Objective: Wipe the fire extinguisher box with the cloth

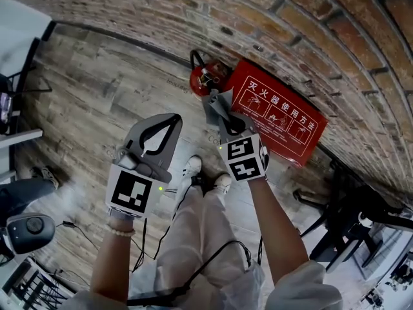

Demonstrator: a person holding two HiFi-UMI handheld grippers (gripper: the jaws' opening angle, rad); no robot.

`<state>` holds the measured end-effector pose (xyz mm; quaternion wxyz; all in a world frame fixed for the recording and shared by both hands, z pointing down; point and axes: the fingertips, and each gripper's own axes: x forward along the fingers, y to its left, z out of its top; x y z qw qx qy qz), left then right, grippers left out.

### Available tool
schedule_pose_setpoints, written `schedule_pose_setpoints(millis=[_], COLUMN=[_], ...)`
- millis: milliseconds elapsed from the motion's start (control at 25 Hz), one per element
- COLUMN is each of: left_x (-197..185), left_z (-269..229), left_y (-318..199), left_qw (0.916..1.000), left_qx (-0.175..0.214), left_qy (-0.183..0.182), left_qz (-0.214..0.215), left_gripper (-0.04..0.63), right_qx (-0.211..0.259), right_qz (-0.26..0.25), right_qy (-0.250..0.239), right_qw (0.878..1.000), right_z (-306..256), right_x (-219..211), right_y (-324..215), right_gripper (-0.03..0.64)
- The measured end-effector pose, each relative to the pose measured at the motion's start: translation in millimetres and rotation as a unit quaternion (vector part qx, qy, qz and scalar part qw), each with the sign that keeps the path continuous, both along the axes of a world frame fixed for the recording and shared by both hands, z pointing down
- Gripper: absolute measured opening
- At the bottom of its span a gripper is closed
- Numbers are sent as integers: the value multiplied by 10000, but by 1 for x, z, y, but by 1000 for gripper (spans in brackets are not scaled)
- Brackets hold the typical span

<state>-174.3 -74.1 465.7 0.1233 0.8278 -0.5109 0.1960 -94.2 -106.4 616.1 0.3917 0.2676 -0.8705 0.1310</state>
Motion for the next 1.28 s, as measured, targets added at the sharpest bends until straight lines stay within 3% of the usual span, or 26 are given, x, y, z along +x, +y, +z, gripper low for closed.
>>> schedule_pose_setpoints(millis=[480,1280], left_x=[13,72], left_z=[3,1], left_y=[-7,-17], left_qw=[10000,9982], left_qx=[-30,5], left_qy=[-12,-51], left_qz=[79,598], left_gripper=[-2,-2], right_qx=[8,-10], right_qz=[19,415], right_qy=[-85,36], right_qw=[10000,9991], right_z=[0,3], right_x=[6,77], right_y=[0,2], right_gripper=[20,20])
